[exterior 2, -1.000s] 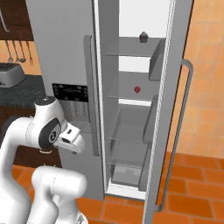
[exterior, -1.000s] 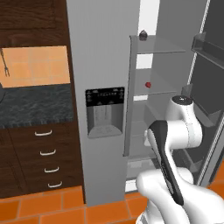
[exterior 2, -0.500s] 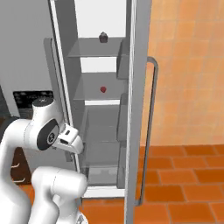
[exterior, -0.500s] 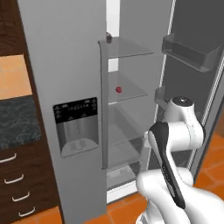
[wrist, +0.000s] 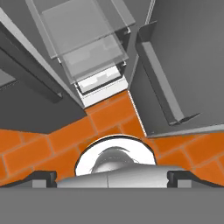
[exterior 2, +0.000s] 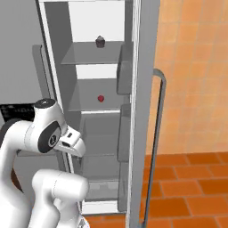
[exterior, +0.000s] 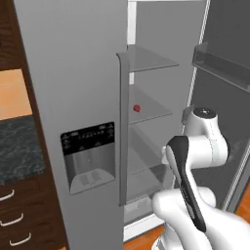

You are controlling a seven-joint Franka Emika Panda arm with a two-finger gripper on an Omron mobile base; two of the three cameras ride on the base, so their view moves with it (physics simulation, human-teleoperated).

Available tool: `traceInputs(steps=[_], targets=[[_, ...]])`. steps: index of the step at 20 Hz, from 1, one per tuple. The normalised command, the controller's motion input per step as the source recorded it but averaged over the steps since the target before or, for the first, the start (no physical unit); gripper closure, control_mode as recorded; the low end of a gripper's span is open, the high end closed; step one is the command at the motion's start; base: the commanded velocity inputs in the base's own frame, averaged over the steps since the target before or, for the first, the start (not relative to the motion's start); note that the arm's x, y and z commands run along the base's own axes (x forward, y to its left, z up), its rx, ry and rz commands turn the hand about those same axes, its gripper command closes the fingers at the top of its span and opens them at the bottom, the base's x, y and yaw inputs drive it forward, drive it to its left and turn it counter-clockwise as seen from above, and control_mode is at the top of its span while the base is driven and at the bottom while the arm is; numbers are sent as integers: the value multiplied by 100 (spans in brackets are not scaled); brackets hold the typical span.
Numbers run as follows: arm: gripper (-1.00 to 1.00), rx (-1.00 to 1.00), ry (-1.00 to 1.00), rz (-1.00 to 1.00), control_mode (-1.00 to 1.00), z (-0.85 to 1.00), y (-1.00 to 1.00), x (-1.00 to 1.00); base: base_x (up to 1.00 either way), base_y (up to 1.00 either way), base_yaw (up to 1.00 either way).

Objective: Take the strawberry from the fridge and place it on top of the pancake, located on the dining counter.

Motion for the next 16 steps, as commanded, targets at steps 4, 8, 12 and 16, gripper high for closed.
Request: traceInputs(steps=[4,8,12,16], targets=[[-100,0,0,0,100,0,0,0,65,-31,11],[-100,0,0,0,100,0,0,0,16,-44,18],[-100,0,0,0,100,0,0,0,16,-10,16],[-100,0,0,0,100,0,0,0,42,0,10]])
